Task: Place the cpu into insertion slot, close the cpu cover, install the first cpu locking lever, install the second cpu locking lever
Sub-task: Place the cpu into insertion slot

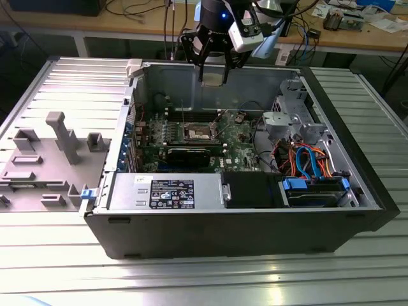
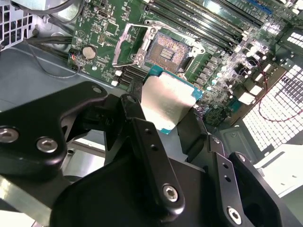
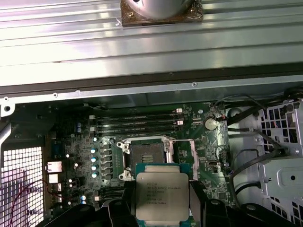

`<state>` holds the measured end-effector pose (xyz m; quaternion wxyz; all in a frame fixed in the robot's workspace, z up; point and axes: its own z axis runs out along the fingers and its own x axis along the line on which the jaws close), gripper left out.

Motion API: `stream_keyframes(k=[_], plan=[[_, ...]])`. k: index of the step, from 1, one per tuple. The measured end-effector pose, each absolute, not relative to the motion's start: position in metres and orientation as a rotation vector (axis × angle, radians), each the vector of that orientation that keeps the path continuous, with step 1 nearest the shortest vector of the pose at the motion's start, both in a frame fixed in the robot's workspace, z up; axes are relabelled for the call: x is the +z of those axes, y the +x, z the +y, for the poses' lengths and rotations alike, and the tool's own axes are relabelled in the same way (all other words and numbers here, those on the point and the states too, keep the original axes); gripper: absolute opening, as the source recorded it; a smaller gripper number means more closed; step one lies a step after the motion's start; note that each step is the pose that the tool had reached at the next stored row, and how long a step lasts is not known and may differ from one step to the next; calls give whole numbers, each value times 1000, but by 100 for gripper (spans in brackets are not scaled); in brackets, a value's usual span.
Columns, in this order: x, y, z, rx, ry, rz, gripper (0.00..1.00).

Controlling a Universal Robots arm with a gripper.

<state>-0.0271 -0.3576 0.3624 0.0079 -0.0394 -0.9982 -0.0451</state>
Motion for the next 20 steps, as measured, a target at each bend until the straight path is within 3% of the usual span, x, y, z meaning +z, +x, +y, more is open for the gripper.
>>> stream_keyframes(k=[20], plan=[[362, -28, -358, -141, -140, -3120, 54]])
